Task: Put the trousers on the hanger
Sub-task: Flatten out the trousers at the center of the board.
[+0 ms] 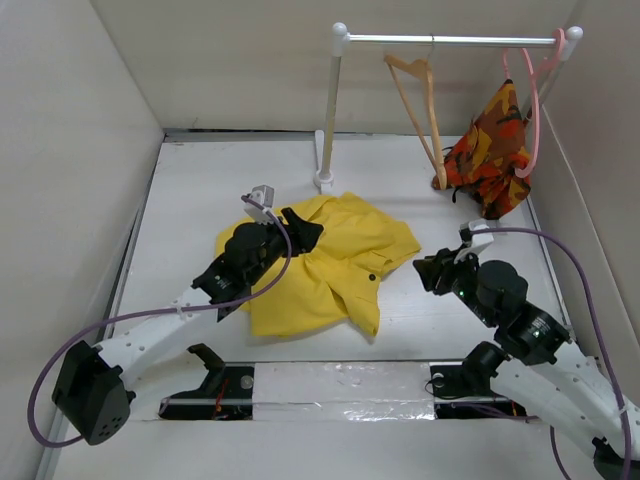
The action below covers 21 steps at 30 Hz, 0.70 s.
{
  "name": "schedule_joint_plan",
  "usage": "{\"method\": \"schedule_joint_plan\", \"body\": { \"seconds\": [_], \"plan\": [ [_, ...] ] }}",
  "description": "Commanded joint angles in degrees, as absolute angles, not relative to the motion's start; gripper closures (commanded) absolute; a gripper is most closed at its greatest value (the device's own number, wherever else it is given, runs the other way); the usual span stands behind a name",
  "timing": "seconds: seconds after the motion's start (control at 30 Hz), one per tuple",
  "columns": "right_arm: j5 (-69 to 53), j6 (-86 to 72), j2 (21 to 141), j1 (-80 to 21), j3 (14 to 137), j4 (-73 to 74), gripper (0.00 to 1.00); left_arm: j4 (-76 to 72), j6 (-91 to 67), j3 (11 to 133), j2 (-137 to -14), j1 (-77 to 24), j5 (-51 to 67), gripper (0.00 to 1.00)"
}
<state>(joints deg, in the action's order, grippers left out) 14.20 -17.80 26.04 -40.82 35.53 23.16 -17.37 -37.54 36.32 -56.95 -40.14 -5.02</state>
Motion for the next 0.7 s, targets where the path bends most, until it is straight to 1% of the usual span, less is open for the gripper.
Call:
{"method": "schedule_joint_plan", "body": {
  "seconds": [0.0, 0.07, 0.1, 0.13, 0.17, 0.23, 0.27, 0.33, 0.37, 0.4, 0.43, 0.53, 0.57, 0.6, 0.63, 0.67],
  "plan": [
    [13.62, -17.93, 27.41, -40.43, 35.94, 21.0, 0.64, -18.45, -38.23, 34.72, -54.58, -39.99, -4.75, 0.5],
    [14.5, -18.02, 27.86, -40.43, 36.21, 21.36, 0.77, -19.33, -37.97, 34.45, -53.88, -39.99, -3.61, 0.52],
    [15.63, -18.19, 28.3, -40.43, 35.78, 21.1, 0.92, -19.51, -37.71, 34.54, -53.7, -39.99, -1.95, 0.53],
    [15.91, -18.19, 28.56, -40.43, 35.6, 21.09, 0.97, -19.95, -37.27, 34.54, -53.79, -39.99, -1.5, 0.59],
    [16.08, -18.19, 28.91, -40.43, 35.51, 21.35, 1.0, -19.86, -37.09, 34.72, -54.05, -40.51, -1.49, 0.61],
    [16.7, -18.54, 30.31, -40.43, 35.16, 21.62, 1.0, -19.34, -36.91, 34.98, -54.58, -42.88, -3.77, 0.7],
    [16.96, -19.24, 30.84, -40.43, 34.72, 21.36, 1.0, -19.25, -36.74, 35.07, -55.28, -43.76, -4.3, 0.8],
    [16.88, -19.6, 32.33, -40.43, 33.49, 20.74, 1.0, -18.46, -36.13, 35.42, -56.24, -47.08, -5.7, 0.89],
    [16.79, -19.69, 34.17, -40.43, 33.14, 20.31, 1.0, -18.02, -35.86, 35.59, -57.47, -48.76, -6.84, 0.98],
    [17.4, -19.77, 35.23, -40.43, 32.79, 19.35, 1.0, -17.58, -35.25, 36.2, -58.35, -50.61, -9.99, 1.0],
    [17.92, -19.95, 36.55, -40.43, 32.44, 19.16, 1.0, -16.01, -34.98, 36.65, -59.32, -54.63, -11.5, 1.0],
    [18.02, -20.3, 42.78, -38.41, 31.91, 16.01, 1.0, -10.92, -35.41, 39.11, -64.24, -60.1, -18.44, 1.0],
    [17.5, -20.39, 44.54, -37.71, 31.64, 13.65, 0.98, -9.68, -36.12, 39.37, -65.9, -62.38, -20.28, 1.0],
    [15.92, -20.48, 48.48, -35.96, 31.73, 12.49, 0.88, -8.54, -37.25, 39.55, -66.35, -62.4, -21.69, 1.0],
    [14.86, -20.57, 50.6, -35.08, 31.73, 11.35, 0.81, -6.18, -40.14, 39.64, -66.53, -62.4, -24.06, 1.0],
    [13.64, -20.57, 52.63, -34.2, 31.9, 10.21, 0.74, -4.85, -41.47, 39.55, -66.45, -62.4, -25.39, 0.9]
  ]
}}
